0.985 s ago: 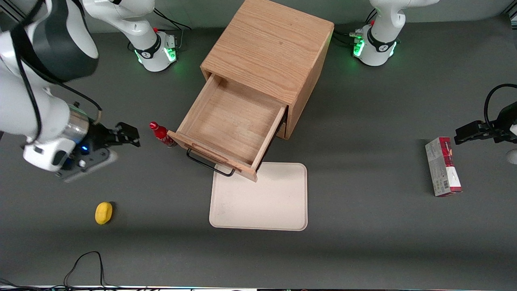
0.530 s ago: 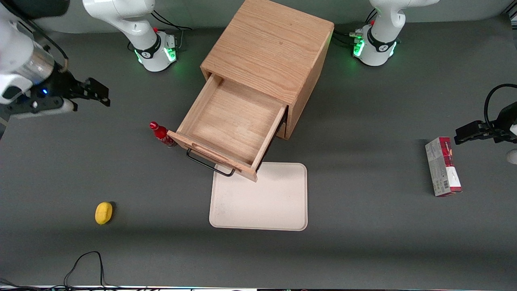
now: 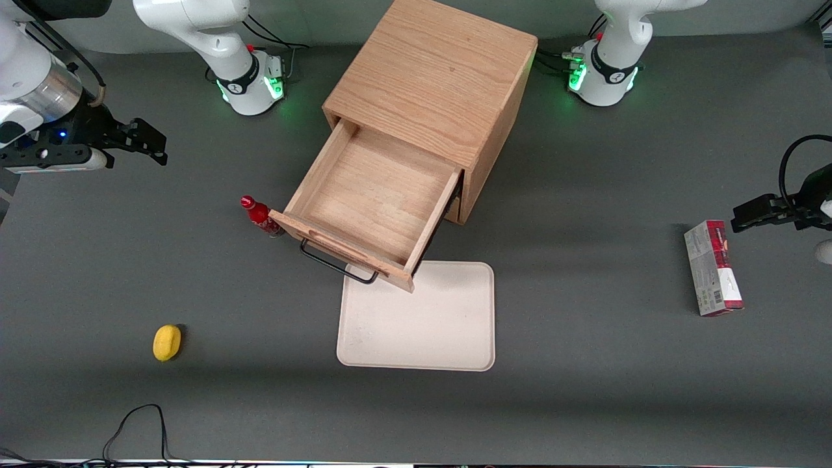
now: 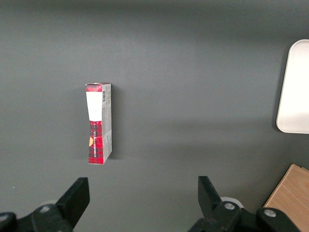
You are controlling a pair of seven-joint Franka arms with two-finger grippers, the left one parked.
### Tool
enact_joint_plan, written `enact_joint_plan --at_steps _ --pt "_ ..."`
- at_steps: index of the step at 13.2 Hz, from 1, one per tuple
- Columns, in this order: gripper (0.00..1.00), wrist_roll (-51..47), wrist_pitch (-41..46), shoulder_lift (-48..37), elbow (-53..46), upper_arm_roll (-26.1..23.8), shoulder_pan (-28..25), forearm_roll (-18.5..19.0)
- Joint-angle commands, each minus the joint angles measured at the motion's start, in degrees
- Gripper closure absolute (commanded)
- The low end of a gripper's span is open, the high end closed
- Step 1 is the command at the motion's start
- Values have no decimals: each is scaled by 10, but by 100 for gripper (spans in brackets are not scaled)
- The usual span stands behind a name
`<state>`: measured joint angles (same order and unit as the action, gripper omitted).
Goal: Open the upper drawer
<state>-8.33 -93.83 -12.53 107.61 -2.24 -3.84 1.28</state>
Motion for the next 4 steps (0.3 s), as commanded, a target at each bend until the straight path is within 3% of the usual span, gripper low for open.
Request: enact_joint_plan --at_steps 1,4 --pt "0 -65 -3 0 -6 -7 2 4" --pt "0 -67 0 5 -18 -2 2 2"
